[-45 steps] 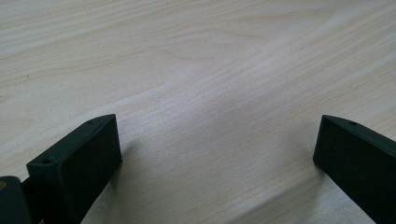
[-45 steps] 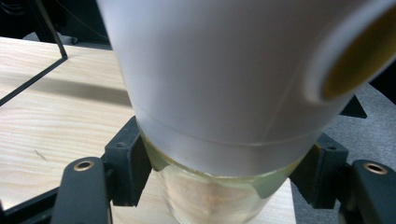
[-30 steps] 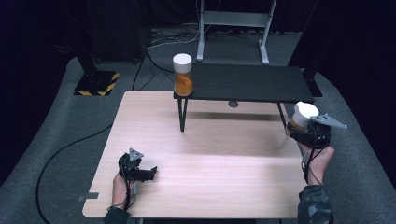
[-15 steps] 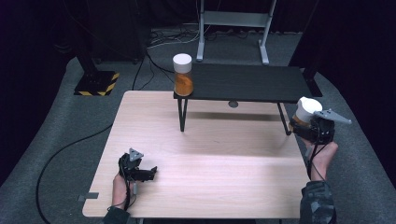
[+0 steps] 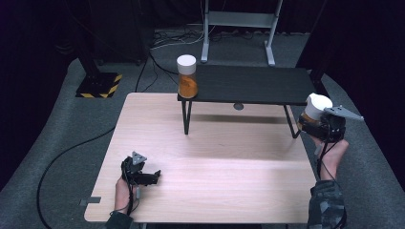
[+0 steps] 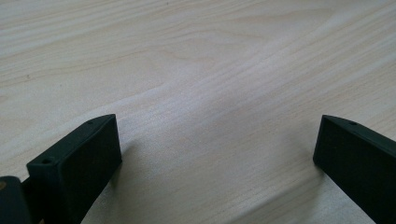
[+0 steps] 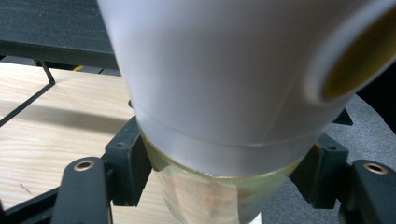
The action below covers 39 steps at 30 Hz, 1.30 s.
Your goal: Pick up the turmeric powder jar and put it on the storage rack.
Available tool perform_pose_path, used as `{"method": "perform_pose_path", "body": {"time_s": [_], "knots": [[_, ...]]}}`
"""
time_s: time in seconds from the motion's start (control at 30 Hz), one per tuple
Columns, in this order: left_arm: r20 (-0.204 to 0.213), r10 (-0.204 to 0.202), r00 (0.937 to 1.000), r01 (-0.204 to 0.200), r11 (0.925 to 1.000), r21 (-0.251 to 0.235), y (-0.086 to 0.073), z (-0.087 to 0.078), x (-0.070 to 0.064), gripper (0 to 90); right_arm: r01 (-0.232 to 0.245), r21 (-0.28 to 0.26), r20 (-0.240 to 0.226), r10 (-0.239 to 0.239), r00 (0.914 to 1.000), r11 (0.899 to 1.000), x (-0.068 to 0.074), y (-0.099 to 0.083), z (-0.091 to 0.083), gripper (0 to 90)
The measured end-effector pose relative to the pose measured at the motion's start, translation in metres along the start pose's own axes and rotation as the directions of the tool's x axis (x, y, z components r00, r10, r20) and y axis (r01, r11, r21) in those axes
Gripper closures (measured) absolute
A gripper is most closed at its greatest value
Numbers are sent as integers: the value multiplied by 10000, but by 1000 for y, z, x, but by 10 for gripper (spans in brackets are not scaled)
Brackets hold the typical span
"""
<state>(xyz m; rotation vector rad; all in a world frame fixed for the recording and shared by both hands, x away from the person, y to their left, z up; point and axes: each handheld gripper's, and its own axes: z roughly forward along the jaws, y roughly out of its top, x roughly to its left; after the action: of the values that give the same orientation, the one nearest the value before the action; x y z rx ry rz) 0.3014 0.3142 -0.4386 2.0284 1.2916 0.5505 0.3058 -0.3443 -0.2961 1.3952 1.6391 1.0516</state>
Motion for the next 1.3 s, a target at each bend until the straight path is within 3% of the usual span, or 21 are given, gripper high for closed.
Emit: {"method": "perform_pose_path", "body": {"time_s": [0.63, 1.3], "knots": [[-2, -1, 10000, 1, 10000, -2, 0, 0, 0, 2, 165, -35, -102, -165, 9998, 9999, -3, 17, -1, 297], [0, 6, 10000, -6, 10000, 2, 0, 0, 0, 2, 282, -184, 78, -280, 9996, 9994, -6, 39, -8, 297]]}}
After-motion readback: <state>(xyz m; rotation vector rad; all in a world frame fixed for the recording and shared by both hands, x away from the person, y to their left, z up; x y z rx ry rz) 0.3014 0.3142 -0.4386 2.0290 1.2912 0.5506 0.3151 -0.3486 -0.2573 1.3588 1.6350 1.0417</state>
